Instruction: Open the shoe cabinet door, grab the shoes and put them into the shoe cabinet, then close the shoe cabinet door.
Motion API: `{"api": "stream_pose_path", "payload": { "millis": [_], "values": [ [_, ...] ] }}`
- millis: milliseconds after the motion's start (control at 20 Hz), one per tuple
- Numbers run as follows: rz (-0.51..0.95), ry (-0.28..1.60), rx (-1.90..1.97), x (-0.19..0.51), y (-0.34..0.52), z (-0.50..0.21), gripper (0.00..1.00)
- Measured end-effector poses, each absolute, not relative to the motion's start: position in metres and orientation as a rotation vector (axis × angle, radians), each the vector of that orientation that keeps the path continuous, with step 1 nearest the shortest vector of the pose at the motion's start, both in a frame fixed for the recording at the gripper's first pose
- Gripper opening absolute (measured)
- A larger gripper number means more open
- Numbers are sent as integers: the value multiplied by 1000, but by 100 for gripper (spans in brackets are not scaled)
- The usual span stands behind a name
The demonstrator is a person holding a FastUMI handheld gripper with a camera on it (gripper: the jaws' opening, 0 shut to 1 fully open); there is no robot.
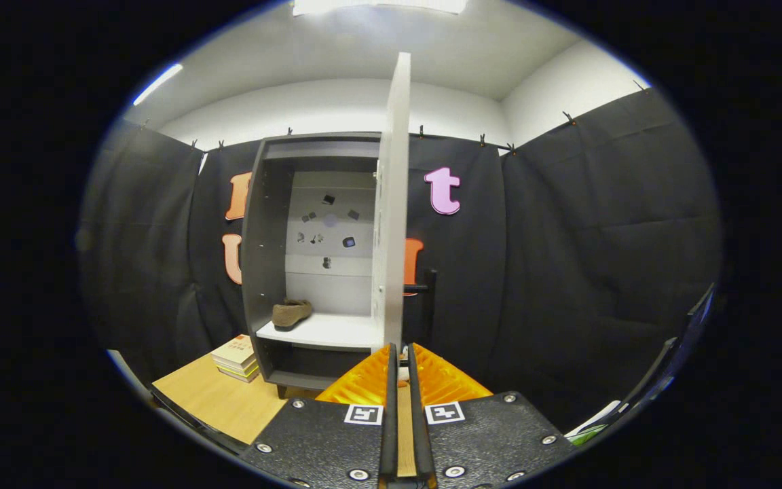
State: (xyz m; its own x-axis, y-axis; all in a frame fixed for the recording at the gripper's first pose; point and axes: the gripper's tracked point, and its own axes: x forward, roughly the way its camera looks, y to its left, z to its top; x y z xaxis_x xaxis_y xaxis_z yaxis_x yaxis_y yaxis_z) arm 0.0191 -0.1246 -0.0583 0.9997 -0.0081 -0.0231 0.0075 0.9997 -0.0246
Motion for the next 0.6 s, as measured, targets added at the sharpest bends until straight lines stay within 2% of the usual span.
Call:
{"api": "stream_pose_path", "payload": {
  "millis": [150,300,350,600],
  "values": [
    [38,45,30,8,-85,-65,11],
    [8,92,62,6,-65,-85,24],
    [-8,107,68,7,-58,-91,24],
    [5,186,51,9,-9,-128,46]
  ]
}}
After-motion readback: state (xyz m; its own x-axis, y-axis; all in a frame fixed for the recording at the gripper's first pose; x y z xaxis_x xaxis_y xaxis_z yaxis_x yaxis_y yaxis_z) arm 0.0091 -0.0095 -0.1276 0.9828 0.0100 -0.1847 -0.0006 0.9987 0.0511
